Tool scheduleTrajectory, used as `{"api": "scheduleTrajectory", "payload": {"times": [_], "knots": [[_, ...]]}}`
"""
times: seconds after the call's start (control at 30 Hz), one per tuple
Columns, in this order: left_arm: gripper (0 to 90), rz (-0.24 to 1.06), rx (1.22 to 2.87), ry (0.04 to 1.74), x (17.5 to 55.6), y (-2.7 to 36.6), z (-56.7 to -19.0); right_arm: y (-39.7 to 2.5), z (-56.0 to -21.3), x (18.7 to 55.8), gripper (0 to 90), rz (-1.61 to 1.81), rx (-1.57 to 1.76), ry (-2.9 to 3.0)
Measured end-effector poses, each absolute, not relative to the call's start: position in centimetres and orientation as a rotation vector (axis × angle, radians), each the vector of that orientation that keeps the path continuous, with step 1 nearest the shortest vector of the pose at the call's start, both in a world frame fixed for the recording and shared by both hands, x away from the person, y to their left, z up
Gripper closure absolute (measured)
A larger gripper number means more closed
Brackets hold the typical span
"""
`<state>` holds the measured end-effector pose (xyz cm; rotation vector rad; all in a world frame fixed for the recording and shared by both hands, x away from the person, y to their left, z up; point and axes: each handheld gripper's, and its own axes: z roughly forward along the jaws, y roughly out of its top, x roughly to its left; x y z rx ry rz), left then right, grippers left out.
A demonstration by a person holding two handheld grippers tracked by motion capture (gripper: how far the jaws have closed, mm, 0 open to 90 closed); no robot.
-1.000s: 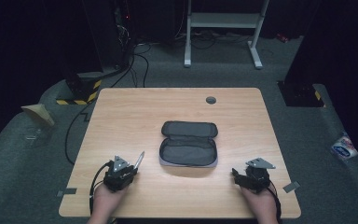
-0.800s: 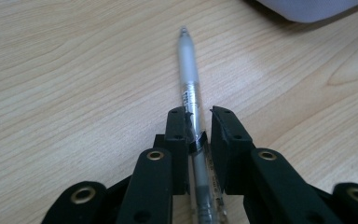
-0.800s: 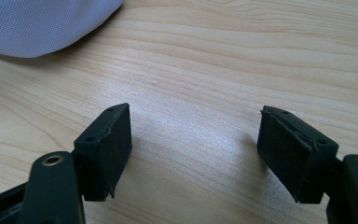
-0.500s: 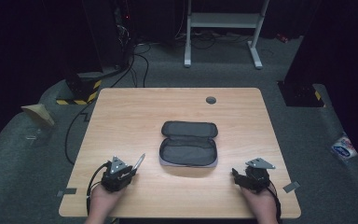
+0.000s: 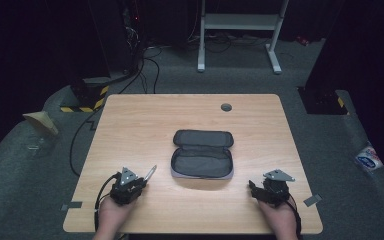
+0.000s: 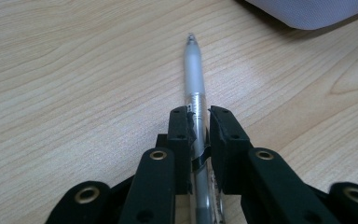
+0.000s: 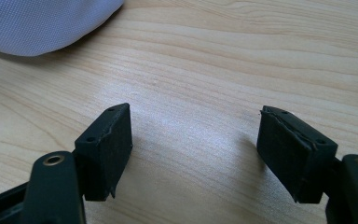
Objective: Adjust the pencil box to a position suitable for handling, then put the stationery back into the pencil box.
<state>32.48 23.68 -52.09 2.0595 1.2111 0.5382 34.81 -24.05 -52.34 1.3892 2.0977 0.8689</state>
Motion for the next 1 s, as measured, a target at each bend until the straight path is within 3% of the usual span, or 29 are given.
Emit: {"api": "scheduleTrajectory", "payload": {"times": [1.0], "knots": [[79.0, 0.610, 2.010, 1.085, 31.3, 23.4, -50.1, -24.2, -52.3, 34.9, 26.9, 0.888, 1.414, 2.109]]}}
